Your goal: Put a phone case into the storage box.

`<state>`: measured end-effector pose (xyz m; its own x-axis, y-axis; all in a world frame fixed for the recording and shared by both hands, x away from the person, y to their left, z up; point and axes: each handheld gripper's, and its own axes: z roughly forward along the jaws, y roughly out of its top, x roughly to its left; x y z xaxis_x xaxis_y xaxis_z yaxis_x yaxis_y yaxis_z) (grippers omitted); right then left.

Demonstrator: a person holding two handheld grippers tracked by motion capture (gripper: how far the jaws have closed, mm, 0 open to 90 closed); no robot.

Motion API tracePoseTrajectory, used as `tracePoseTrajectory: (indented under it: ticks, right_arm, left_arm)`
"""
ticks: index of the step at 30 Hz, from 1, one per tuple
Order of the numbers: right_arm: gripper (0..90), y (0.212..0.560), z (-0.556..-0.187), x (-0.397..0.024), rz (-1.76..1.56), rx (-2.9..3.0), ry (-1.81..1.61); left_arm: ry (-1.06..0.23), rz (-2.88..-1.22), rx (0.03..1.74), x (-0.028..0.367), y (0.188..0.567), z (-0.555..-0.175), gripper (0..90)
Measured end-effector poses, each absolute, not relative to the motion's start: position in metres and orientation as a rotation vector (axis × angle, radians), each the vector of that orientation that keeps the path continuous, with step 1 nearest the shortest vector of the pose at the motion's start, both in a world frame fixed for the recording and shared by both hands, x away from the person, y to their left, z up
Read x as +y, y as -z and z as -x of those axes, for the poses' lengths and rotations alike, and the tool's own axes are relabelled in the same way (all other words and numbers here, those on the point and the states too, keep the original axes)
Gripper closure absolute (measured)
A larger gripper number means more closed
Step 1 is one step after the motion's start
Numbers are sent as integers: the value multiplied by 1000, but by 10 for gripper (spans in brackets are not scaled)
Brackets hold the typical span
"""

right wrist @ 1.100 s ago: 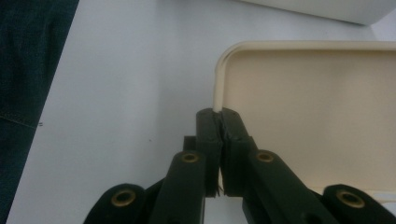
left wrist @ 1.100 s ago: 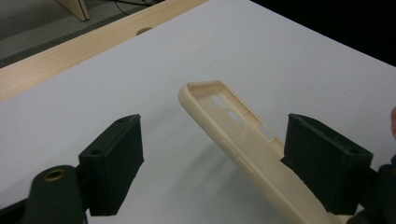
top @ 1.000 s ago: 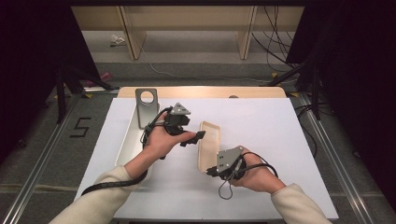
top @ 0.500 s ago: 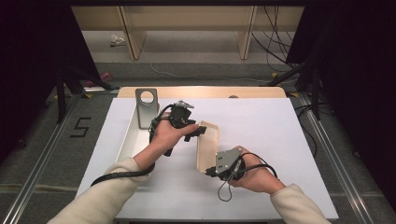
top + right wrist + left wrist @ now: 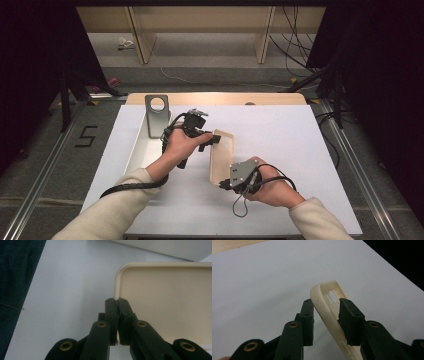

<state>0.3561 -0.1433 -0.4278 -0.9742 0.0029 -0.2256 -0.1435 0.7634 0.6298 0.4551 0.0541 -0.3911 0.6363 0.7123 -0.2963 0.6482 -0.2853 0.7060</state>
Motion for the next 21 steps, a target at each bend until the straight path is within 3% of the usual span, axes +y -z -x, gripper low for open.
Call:
tracePoseTrajectory:
  ticks: [21]
  right_arm:
    - [885, 434, -358, -142, 107, 2772, -971]
  left_arm:
    - [-11, -1925, 1069, 52, 383, -446, 768]
